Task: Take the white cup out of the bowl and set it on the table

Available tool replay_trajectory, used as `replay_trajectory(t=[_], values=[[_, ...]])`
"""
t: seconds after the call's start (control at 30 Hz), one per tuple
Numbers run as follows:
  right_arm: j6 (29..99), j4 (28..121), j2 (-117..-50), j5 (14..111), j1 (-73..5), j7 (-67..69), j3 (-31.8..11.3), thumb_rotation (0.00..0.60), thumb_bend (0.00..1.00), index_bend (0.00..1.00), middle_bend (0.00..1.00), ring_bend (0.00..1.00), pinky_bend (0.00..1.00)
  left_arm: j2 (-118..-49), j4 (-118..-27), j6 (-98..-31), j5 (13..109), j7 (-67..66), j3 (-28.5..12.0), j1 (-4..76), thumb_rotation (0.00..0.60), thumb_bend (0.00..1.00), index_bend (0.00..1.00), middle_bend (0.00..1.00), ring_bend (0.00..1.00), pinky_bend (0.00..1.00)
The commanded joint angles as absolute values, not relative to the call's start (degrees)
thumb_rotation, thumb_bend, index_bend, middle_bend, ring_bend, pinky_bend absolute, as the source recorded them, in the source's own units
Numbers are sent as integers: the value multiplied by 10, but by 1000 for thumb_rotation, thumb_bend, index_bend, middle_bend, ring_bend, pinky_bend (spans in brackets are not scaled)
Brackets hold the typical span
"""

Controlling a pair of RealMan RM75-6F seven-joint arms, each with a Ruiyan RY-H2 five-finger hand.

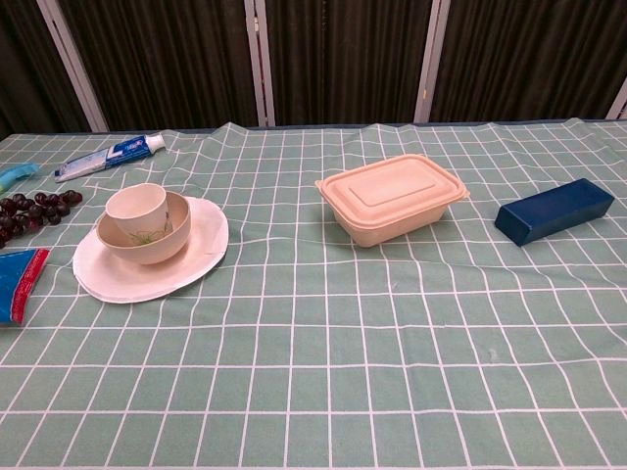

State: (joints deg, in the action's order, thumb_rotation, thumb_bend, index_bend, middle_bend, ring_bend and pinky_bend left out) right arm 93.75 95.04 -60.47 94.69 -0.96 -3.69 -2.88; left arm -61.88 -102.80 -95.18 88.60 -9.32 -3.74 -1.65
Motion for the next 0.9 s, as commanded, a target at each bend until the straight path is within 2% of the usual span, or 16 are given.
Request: replay_trajectory(t=[0.03, 0.47, 0.67, 0.73, 0.8, 0.9], values=[[937, 951, -604, 946, -10, -37, -29, 600, 40, 0, 0, 0, 0, -619, -1028, -951, 886, -94, -37, -16, 600, 0, 0, 0, 0, 0], [938, 954, -602, 944, -9, -36, -30, 600, 41, 0, 0, 0, 0, -623, -1027, -941, 888, -100, -35, -11, 600, 0, 0, 0, 0, 0], [938, 959, -600, 938, -7, -34, -31, 600, 42, 0, 0, 0, 0, -630, -1027, -915, 884, -112, -41, 9, 600, 0, 9, 0, 0, 0], [940, 959, -598, 937, -7, -27, -33, 600, 42, 0, 0, 0, 0, -643, -1026, -886, 876, -127, -53, 33, 600, 0, 70, 0, 0, 0], [935, 956, -597, 932, -9, -22, -35, 600, 42, 0, 0, 0, 0, -655, -1023, -861, 863, -145, -65, 54, 600, 4, 175, 0, 0, 0], [930, 955, -595, 926, -10, -15, -36, 600, 42, 0, 0, 0, 0, -680, -1015, -829, 848, -173, -84, 88, 600, 56, 277, 0, 0, 0]])
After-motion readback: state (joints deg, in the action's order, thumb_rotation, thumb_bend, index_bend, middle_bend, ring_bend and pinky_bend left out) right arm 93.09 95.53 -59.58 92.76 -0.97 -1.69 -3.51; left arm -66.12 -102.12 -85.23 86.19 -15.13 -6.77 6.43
